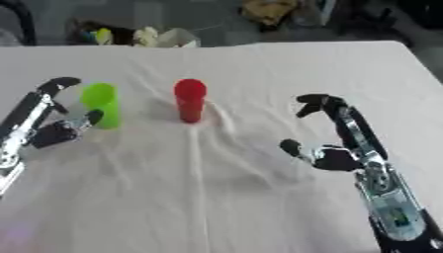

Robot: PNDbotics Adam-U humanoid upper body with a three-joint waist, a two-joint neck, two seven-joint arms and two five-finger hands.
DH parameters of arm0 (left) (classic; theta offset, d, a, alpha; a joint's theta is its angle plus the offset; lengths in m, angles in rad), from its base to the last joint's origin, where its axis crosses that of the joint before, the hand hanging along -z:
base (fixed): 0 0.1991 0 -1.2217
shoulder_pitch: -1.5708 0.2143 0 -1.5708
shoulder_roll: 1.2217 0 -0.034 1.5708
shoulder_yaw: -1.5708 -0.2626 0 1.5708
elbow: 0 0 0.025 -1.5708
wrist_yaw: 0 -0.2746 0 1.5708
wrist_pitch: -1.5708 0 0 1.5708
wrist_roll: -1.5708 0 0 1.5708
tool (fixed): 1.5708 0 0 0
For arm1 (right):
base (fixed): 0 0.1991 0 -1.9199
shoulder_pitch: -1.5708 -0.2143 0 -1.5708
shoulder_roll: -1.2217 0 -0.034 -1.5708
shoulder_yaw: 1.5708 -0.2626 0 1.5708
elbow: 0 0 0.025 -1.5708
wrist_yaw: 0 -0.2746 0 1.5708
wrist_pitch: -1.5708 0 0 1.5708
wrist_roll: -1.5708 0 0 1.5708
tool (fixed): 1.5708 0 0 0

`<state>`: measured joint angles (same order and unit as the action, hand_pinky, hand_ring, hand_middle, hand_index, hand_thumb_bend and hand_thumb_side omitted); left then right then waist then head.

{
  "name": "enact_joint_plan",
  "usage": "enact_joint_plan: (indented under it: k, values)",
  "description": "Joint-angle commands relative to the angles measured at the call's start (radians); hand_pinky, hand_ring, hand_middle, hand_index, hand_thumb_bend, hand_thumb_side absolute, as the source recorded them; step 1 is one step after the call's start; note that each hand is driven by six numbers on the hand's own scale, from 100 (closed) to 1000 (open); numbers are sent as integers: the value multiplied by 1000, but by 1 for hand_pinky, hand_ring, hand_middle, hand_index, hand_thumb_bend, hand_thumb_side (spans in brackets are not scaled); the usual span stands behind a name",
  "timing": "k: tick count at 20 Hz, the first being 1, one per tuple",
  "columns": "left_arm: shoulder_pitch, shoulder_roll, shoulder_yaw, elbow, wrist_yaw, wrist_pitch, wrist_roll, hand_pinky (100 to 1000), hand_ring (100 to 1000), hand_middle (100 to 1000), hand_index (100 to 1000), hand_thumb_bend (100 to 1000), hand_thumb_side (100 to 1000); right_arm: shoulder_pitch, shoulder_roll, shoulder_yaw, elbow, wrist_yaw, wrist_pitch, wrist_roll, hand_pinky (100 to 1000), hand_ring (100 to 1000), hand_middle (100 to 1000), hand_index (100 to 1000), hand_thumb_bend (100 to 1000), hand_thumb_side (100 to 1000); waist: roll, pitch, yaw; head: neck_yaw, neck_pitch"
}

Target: Pour the contents of one cup into another cup.

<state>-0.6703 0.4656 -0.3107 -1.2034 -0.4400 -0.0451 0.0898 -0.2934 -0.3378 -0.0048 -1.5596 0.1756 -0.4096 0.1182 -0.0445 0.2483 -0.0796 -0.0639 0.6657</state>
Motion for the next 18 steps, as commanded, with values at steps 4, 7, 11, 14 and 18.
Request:
enact_joint_plan:
  k: [4,7,11,14,18]
  values:
    - [-30,32,7,-9,-9,6,21,620,1000,901,932,545,710,-20,-10,-2,-15,-13,-3,3,900,630,533,775,679,446,3,-1,-13,7,-27]
    - [-36,38,11,-9,-10,12,35,621,1000,902,933,539,705,-23,-9,-2,-16,-14,-3,4,900,630,532,775,666,443,3,9,-22,9,-38]
    - [-47,45,18,-5,-10,30,64,622,1000,906,932,517,692,-26,-5,-2,-16,-15,-5,6,900,629,531,775,678,449,2,21,-33,15,-52]
    - [-56,48,22,1,-10,48,91,618,1000,908,933,503,691,-31,-1,-2,-16,-16,-6,7,900,629,531,774,678,450,0,33,-43,24,-65]
    - [-66,50,23,11,-9,57,109,618,1000,909,933,493,705,-38,3,-1,-17,-18,-8,11,901,628,530,774,678,450,1,48,-57,42,-81]
